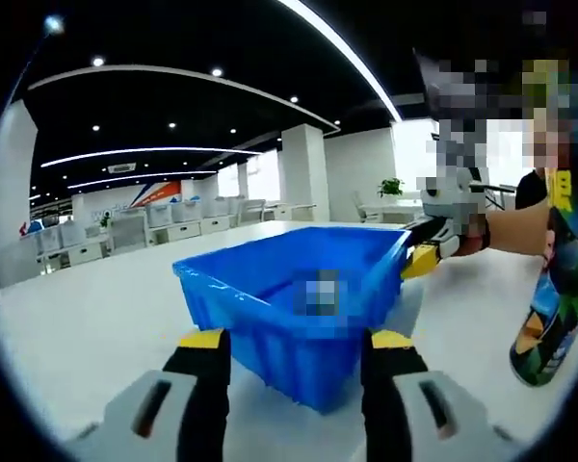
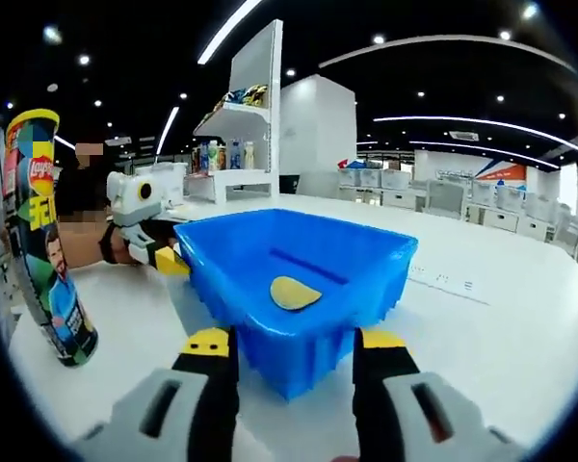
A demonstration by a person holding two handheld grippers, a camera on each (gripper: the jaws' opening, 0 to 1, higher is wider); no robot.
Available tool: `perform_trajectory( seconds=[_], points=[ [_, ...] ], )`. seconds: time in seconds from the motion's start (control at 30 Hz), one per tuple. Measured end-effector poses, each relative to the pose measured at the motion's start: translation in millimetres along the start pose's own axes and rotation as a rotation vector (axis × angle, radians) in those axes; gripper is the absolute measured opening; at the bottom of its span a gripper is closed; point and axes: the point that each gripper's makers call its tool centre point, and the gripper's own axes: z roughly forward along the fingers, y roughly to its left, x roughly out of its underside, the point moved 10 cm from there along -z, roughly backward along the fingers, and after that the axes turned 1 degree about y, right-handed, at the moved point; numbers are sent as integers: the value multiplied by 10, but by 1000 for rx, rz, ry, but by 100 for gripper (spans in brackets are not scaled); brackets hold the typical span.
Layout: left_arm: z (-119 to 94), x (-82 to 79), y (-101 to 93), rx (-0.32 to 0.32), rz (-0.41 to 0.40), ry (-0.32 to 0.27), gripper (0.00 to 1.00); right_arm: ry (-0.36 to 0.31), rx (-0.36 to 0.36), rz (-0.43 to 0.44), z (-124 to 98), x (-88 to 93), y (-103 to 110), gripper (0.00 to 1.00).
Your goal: Open the lid of the chip container on the table, take out the chips, place them into the box in front of the container, and close the lid
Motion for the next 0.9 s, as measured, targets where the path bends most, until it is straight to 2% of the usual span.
perform_trajectory(
  seconds=[0.03,0.1,0.57,0.9],
  points=[
    [-5,1,7,-2,0,1,53,5,9,-3,-11,0,-1,39],
    [-18,4,19,-2,-1,2,50,2,15,-3,-27,5,-12,37],
    [-55,14,9,-20,0,-3,40,-13,42,8,23,37,-157,35],
    [-104,-2,-20,-28,23,-17,38,-38,44,-54,22,46,-134,34]
  ],
)
